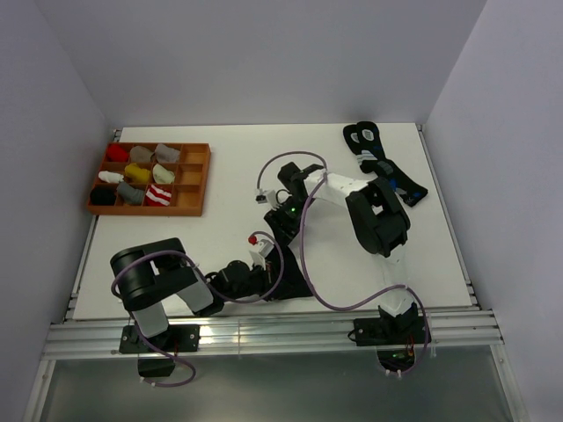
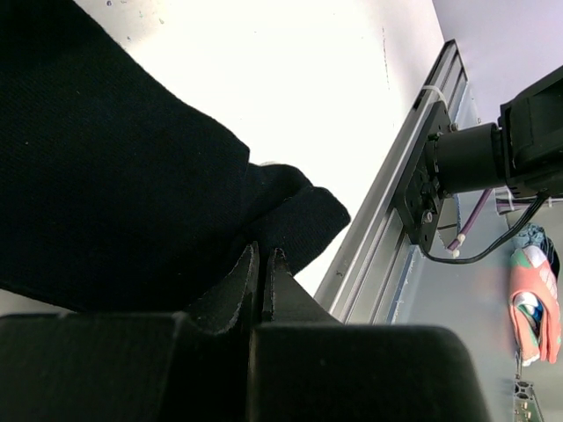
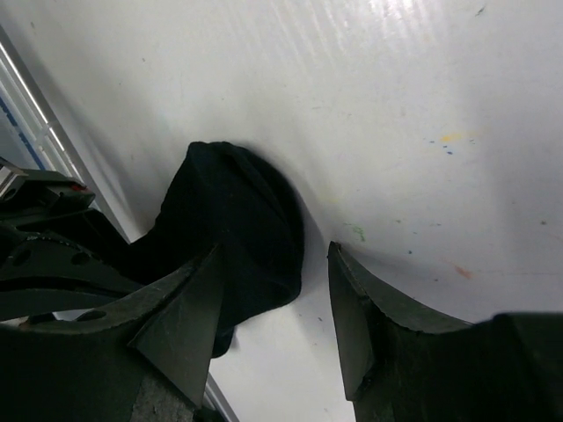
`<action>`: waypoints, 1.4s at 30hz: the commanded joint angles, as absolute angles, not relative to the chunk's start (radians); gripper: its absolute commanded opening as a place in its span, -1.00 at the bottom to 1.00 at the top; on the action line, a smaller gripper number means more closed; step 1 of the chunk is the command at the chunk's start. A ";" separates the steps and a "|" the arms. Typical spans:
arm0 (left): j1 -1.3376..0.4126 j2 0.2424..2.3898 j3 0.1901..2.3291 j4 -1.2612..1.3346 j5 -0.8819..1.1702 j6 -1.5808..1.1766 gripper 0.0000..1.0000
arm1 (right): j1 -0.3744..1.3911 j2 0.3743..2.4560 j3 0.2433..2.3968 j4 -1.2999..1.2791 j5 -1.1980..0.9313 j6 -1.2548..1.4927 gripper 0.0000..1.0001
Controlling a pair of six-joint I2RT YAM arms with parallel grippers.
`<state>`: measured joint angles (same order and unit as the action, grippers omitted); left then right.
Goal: Roll the socks
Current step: Roll the sock at the center of the board.
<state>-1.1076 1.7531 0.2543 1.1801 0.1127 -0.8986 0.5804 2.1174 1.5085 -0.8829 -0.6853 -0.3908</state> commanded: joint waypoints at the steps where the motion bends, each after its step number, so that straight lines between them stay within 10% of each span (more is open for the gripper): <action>1: -1.108 1.761 0.244 0.980 0.147 -0.848 -0.99 | 0.592 2.122 1.459 -0.868 -0.637 -0.426 0.16; 14: -1.098 1.740 0.259 0.937 0.172 -0.847 -0.99 | 0.575 2.100 1.437 -0.805 -0.563 -0.391 -0.71; 42: -0.901 1.884 0.393 0.678 0.420 -0.953 -0.99 | 0.469 1.956 1.378 -0.677 -0.445 -0.382 -0.65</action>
<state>-0.9142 1.7927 0.4145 0.9287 0.4255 -0.9737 0.4923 2.0304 1.3952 -0.7883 -0.5144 -0.3714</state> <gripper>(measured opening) 0.031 0.170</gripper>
